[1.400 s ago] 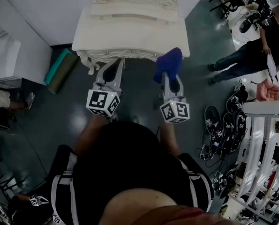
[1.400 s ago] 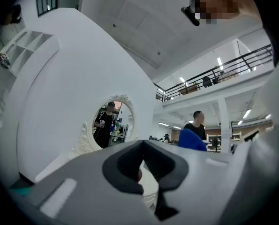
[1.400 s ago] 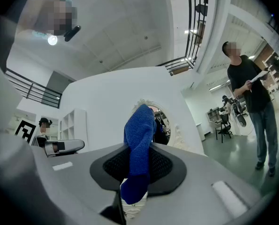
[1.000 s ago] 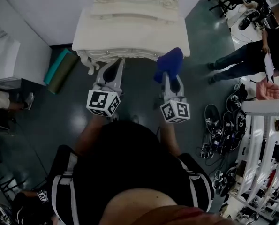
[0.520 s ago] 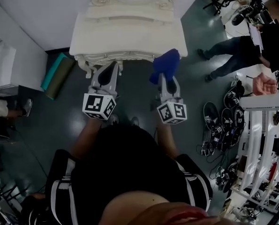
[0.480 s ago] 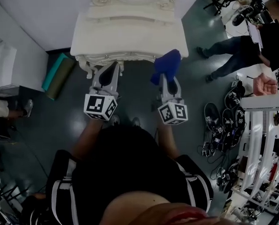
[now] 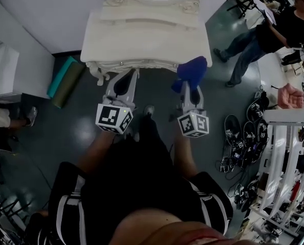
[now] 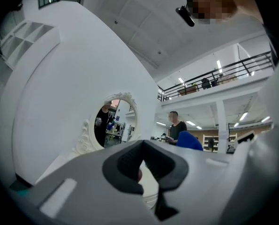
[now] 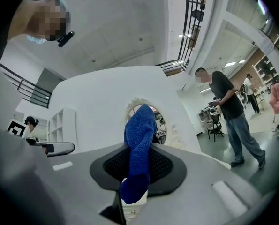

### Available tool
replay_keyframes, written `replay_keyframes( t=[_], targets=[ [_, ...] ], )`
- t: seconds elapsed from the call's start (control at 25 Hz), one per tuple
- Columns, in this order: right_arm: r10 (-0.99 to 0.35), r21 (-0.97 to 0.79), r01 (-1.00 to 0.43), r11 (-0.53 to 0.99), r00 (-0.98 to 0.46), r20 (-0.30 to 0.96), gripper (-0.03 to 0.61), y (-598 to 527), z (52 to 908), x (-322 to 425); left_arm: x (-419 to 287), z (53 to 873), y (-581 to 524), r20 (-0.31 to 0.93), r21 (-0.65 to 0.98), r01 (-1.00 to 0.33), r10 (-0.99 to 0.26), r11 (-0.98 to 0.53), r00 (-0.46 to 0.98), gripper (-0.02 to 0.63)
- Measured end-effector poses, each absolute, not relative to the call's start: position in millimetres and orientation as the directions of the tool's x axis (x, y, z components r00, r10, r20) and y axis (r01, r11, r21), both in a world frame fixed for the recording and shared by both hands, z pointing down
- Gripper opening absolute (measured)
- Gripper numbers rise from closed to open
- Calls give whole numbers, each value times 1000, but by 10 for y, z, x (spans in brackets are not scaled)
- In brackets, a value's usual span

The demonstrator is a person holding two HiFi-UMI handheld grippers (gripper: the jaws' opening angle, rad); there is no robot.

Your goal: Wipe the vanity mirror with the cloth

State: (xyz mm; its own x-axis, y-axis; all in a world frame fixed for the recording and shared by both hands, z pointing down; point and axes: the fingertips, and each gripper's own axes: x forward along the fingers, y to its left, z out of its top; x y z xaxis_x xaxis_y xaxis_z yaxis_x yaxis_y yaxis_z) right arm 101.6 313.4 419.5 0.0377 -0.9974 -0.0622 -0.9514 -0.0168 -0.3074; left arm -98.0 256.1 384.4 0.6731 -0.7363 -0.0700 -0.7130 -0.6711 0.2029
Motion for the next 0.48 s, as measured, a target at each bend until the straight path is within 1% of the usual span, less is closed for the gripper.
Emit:
replay_keyframes(
  t=[0.24, 0.48],
  targets=[
    [-998, -319, -948, -5, 27, -65, 77, 2694, 4289, 1241, -762, 3856, 2140, -87, 207, -730, -755, -652, 650, 9],
    [-998, -330, -944, 18, 0, -55, 77, 2213, 4390, 1551, -450, 3918, 1643, -77, 211, -754, -779, -622, 622, 9]
  ],
)
